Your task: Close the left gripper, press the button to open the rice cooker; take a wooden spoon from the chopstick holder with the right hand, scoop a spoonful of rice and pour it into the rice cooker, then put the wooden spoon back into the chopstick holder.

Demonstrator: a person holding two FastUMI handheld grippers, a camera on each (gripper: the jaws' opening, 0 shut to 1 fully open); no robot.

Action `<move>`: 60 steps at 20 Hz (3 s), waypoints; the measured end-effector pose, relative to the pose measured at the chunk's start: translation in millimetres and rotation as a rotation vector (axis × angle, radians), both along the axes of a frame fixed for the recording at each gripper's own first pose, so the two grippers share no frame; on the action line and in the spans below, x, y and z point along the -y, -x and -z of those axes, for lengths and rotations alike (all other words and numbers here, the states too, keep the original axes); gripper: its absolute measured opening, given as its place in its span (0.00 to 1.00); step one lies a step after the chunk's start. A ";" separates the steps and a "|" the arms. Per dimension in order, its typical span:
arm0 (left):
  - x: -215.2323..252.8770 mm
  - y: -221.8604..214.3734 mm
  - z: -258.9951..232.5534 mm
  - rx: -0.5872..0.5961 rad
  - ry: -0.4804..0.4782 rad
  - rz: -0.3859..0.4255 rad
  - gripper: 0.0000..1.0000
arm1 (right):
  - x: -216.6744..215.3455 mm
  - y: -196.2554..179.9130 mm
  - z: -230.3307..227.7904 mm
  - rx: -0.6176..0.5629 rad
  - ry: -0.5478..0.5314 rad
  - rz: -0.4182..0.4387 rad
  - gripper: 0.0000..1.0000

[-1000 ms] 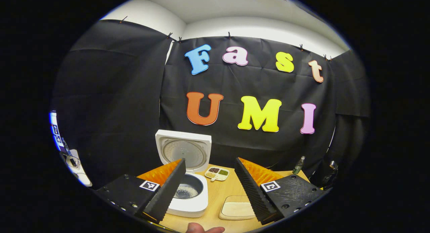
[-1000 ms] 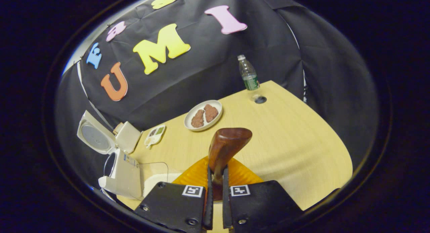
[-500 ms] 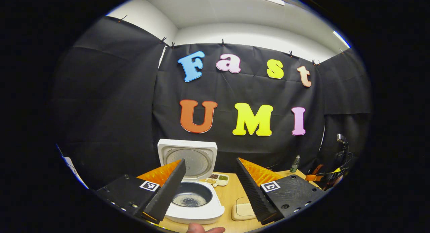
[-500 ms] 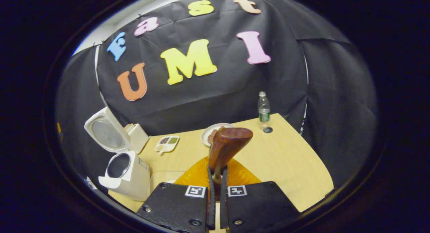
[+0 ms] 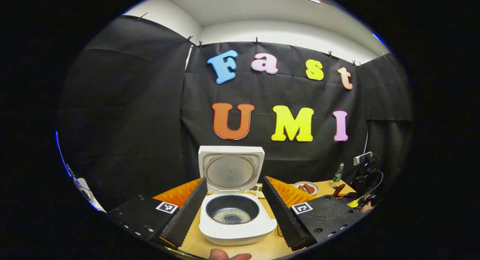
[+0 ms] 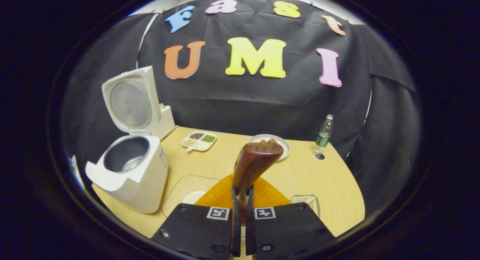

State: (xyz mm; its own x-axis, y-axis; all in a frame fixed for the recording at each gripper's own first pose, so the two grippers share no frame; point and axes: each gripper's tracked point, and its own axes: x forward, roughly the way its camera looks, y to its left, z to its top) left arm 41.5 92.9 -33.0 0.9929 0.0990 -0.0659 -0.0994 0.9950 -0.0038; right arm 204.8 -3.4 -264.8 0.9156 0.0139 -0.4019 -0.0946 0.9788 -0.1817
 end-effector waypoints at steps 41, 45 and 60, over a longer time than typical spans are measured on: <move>0.2 -2.2 11.1 -0.086 0.018 -0.020 0.94 | 13.9 -2.4 38.1 -0.193 -0.949 0.193 0.10; 14.9 -0.8 7.0 -0.082 0.021 -0.018 0.94 | 39.1 -1.6 14.3 -0.154 -1.020 0.199 0.10; -24.9 20.4 9.7 -0.038 0.010 -0.073 0.94 | -68.8 -38.9 -130.6 -0.102 -1.205 -0.019 0.10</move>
